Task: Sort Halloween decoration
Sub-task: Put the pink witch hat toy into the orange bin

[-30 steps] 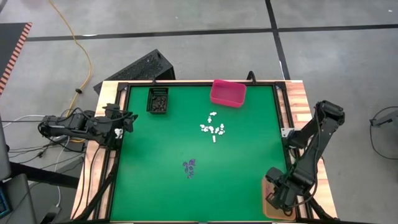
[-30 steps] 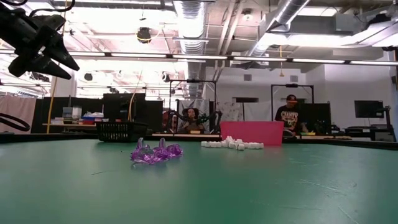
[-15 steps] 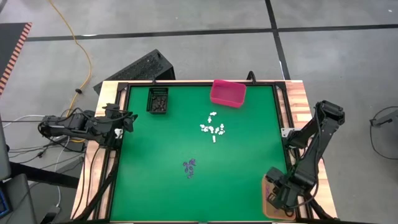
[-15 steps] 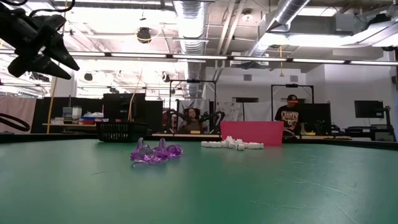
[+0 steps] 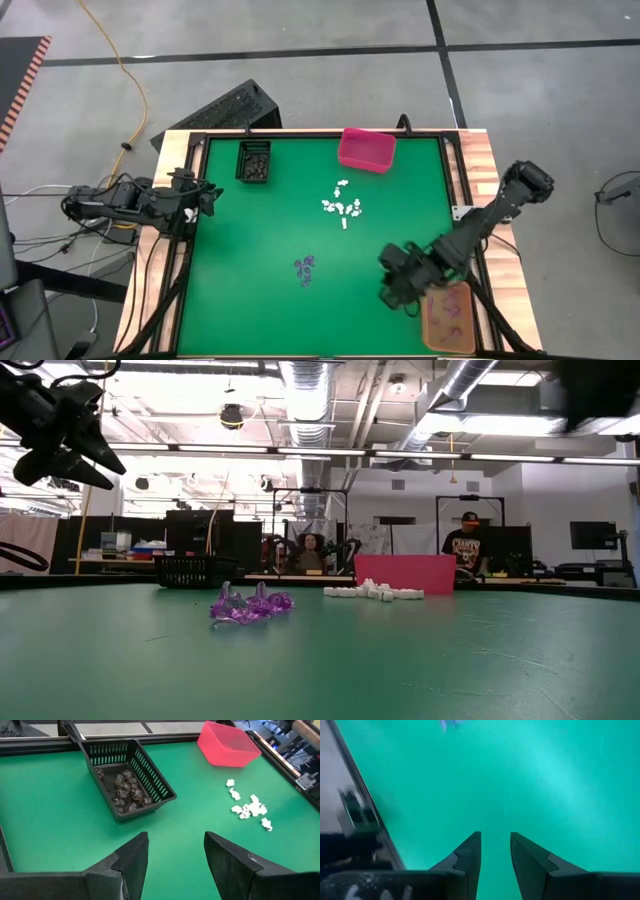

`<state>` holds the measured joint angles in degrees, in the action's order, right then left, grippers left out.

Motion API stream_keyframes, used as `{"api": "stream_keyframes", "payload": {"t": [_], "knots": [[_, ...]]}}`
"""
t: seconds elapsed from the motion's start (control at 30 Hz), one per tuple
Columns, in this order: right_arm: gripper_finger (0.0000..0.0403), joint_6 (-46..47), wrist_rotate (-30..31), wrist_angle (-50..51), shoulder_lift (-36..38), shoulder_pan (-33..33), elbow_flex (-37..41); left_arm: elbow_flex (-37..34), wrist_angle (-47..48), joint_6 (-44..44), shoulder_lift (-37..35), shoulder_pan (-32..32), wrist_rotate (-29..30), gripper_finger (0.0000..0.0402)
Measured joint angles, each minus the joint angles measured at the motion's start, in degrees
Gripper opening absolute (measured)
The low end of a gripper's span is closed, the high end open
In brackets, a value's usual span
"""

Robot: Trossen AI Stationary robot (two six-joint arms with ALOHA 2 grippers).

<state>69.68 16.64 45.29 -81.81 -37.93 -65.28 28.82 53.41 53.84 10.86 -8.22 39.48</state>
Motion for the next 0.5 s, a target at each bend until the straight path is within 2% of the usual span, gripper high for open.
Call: {"api": "stream_keyframes", "payload": {"t": [0.23, 0.5], "knots": [[0.0134, -19.6, 6.3, -11.2, 0.0, 8.3, 0.0, 0.0, -0.7, -0.2, 0.0, 0.0, -2.0, 0.0183], [0.0134, -30.0, 7.5, -20.1, -3.3, 14.0, 0.0, 0.0, -0.9, -0.3, 0.0, 0.0, -2.5, 0.0183]]}}
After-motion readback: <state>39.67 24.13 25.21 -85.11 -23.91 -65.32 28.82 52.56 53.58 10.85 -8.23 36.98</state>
